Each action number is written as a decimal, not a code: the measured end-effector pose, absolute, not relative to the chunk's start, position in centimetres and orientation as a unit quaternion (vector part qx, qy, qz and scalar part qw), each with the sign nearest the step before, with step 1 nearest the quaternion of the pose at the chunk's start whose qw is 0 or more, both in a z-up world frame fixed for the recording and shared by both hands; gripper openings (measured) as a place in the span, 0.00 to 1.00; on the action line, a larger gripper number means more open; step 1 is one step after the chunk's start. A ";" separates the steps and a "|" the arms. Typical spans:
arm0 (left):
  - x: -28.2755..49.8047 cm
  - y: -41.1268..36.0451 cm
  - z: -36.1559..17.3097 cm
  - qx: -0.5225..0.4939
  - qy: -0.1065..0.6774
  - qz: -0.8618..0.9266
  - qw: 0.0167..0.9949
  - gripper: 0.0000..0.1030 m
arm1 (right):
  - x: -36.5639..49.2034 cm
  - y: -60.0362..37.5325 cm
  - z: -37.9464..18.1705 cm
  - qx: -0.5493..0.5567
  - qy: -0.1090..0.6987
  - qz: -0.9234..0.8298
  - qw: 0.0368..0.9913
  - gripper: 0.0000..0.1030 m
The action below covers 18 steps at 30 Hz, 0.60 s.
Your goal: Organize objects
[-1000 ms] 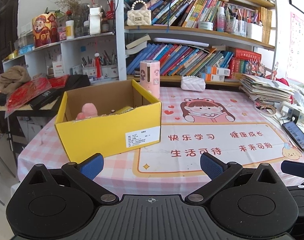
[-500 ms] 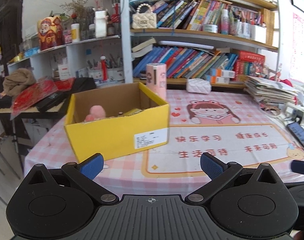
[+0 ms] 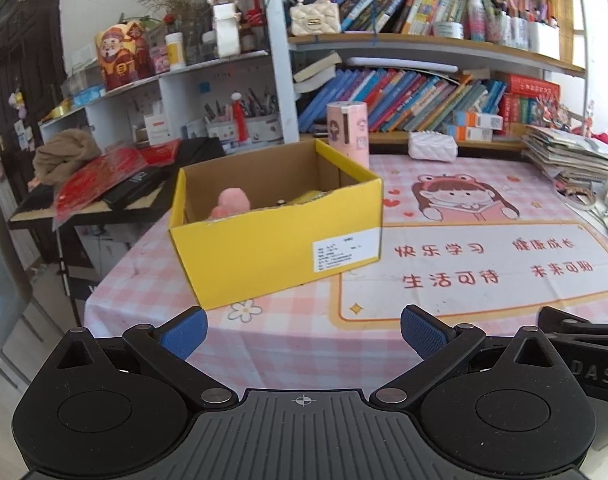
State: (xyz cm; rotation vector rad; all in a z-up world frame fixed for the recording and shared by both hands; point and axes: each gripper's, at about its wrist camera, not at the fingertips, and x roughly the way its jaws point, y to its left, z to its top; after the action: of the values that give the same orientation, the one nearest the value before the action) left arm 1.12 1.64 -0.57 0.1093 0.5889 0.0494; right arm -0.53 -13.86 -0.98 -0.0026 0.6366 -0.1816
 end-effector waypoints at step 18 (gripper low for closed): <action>1.5 1.6 -1.3 0.055 0.319 0.032 0.946 1.00 | -0.5 -13.5 -1.3 -0.013 0.322 -0.099 0.941 1.00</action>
State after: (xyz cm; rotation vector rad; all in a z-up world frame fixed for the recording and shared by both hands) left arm 1.46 1.60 -1.34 0.1130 0.6499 0.0659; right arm -0.54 -13.46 -1.32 -0.0273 0.6577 -0.2020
